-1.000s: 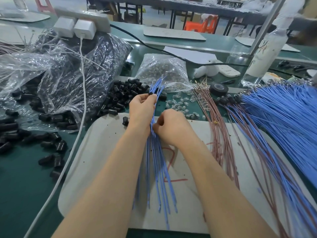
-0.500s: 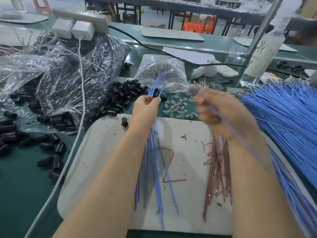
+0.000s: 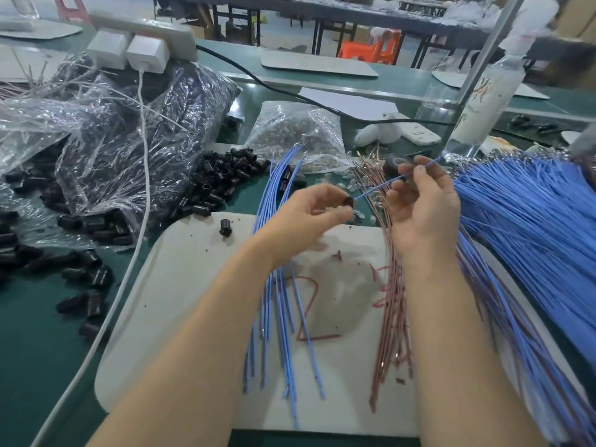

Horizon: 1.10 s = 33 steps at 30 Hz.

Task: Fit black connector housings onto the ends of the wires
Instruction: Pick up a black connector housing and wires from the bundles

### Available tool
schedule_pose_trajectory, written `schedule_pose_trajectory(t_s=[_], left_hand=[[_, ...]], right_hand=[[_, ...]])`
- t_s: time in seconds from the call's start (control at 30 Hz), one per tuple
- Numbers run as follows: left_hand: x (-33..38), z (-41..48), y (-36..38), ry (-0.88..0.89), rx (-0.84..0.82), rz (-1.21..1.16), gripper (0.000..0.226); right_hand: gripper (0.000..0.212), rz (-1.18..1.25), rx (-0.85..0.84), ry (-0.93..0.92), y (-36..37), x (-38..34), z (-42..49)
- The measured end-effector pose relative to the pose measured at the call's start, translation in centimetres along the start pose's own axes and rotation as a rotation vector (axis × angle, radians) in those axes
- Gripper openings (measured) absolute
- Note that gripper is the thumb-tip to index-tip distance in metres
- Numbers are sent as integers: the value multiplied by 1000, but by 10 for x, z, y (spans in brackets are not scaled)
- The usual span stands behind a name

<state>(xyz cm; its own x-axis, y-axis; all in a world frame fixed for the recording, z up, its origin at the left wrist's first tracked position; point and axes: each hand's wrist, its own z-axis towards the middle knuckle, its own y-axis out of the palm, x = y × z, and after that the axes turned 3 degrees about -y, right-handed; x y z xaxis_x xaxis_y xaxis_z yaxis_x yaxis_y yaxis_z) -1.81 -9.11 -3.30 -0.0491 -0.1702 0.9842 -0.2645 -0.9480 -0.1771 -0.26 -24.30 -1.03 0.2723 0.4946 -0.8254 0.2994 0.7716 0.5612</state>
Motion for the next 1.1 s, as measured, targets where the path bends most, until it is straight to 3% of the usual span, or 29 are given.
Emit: schedule_pose_trajectory(t_s=[0.1,0.23,0.3,0.47,0.57,1.1], left_hand=[[-3,2,3,60,7,29,12],[-6,6,2,124,95,15,15],[-8,7,3,143,128,74,12],[-15,9,-3,228,441,293,13],[-18,8,-7,246,554,268,13],[-17,8,-4,241,555,300,13]], right_hand=[[16,25,-67,-8,-2,4,2],[9,-635,-284,-30,6,24,-7],[11,-731,-280,-83,11,31,-11],[14,-600,-55,-303,11,23,-10],[6,-613,-40,-395,14,23,-16],[9,-753,-153,-688,22,29,-31]])
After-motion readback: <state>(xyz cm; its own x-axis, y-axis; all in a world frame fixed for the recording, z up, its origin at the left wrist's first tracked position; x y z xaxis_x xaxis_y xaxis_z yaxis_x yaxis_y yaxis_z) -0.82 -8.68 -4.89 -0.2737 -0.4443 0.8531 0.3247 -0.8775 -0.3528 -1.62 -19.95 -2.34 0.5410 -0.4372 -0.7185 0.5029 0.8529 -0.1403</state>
